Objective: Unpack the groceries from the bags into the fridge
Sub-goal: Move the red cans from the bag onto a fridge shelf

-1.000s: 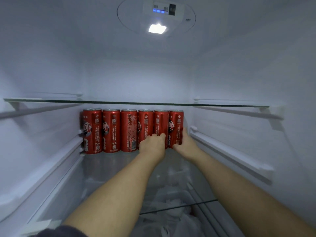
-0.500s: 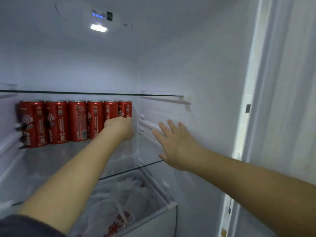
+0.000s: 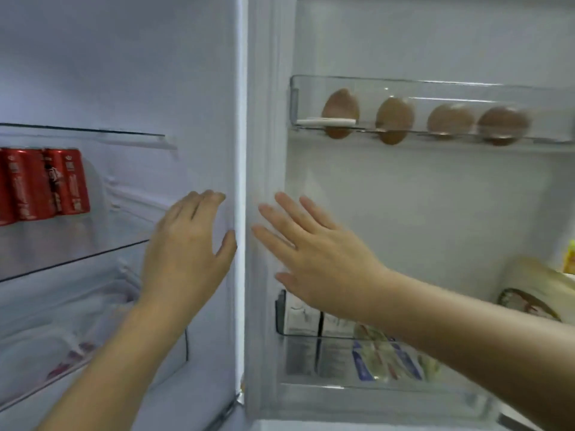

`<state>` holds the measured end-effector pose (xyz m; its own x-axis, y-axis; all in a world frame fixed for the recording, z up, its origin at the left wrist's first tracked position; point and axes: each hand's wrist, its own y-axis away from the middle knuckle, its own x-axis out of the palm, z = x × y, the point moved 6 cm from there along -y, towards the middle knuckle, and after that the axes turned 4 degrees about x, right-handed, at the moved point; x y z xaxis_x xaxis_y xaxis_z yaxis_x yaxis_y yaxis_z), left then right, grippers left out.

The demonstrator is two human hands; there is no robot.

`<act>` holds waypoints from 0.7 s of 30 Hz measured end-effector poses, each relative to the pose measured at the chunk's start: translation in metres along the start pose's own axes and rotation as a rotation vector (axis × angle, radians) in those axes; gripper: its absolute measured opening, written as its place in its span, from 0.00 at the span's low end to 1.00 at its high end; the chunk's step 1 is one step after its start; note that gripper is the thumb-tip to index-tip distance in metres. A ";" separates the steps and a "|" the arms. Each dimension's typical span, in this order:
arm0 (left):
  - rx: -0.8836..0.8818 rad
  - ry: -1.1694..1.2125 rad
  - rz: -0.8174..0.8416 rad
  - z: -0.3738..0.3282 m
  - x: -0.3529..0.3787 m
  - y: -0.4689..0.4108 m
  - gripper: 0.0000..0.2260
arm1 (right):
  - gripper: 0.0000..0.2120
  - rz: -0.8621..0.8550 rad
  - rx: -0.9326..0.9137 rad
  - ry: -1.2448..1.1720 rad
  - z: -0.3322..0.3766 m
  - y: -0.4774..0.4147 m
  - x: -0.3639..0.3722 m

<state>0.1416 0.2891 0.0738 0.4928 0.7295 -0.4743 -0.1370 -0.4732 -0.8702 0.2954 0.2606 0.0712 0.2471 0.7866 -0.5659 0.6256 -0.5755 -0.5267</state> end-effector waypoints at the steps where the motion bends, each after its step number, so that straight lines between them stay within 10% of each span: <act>1: 0.014 0.045 -0.015 -0.018 0.001 0.008 0.21 | 0.32 0.004 0.022 0.016 -0.009 0.018 -0.006; 21: 0.224 0.590 0.545 -0.432 0.117 0.187 0.32 | 0.31 0.461 0.855 0.166 -0.136 0.448 -0.054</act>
<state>0.5447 0.0731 -0.0866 0.6688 0.0182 -0.7432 -0.6239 -0.5300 -0.5744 0.6628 -0.0095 -0.0478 0.4743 0.4284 -0.7691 -0.2881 -0.7500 -0.5954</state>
